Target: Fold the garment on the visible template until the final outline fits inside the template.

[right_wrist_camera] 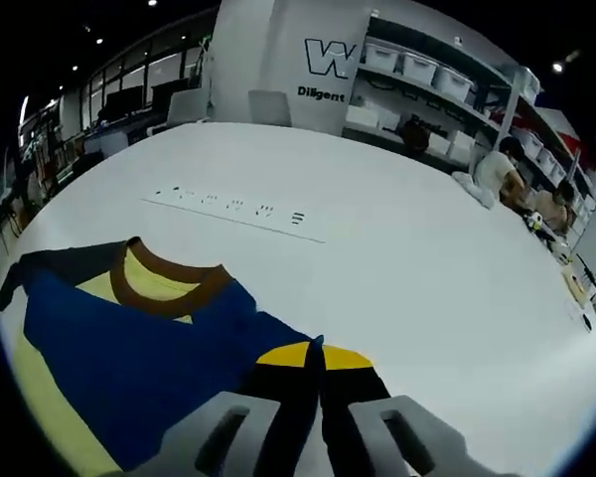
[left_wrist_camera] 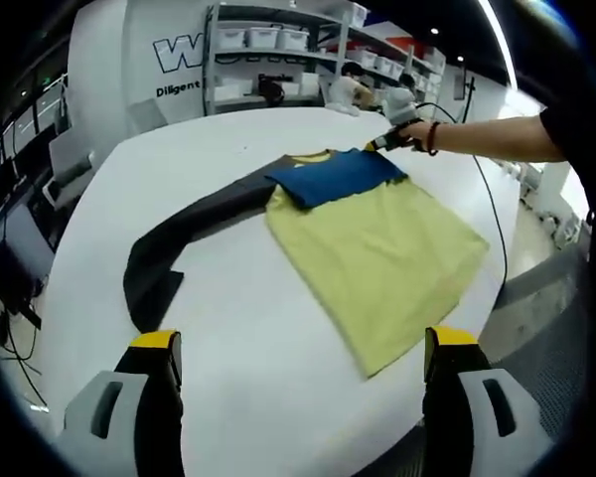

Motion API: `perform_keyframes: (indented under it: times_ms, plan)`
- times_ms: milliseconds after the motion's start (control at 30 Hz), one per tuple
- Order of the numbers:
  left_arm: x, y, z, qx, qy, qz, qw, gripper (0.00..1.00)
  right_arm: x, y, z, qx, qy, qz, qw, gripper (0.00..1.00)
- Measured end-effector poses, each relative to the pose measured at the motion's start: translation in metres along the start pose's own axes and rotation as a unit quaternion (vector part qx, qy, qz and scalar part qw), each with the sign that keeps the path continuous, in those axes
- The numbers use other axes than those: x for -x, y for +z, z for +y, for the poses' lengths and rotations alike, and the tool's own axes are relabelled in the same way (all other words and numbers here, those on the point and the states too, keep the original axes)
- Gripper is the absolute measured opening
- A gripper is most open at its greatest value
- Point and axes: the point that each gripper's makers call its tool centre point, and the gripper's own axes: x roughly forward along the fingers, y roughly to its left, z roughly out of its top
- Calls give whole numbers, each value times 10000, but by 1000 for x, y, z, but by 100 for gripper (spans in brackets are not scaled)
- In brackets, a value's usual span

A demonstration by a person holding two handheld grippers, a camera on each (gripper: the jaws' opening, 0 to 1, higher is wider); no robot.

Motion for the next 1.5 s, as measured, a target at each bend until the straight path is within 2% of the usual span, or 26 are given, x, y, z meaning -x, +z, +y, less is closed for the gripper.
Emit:
perform_keyframes:
  times_ms: [133,367,467,667,933,1067,1133,1267,1367,1500]
  plan:
    - [0,-1,2,27,38,9,10000,99,-5,3,-4,-312,64,-64,9995,0]
    - [2,-2,1,67,30,-13,10000,99,-3,16,-17,-563,109,-294,9979,2]
    - [3,-1,1,58,36,-29,10000,99,5,18,-14,-639,200,-349,9971,9]
    - [5,3,1,57,53,-95,9999,99,19,15,-12,-829,427,-450,9946,30]
    - [6,4,4,115,109,-117,9998,99,41,1,2,-891,723,-361,9927,55]
    - [7,4,7,186,158,-114,9996,99,65,-8,19,-827,913,-391,9916,59]
    - [7,4,8,184,180,-103,9996,99,60,-4,17,-788,971,-360,9915,62]
    - [7,3,11,263,247,-104,9993,99,73,-14,24,-619,1103,-346,9914,67]
    - [8,3,20,375,410,-150,9983,99,83,-20,26,-542,1163,-328,9912,72]
    - [11,3,28,450,488,-190,9976,99,95,-24,33,-746,1369,-338,9872,75]
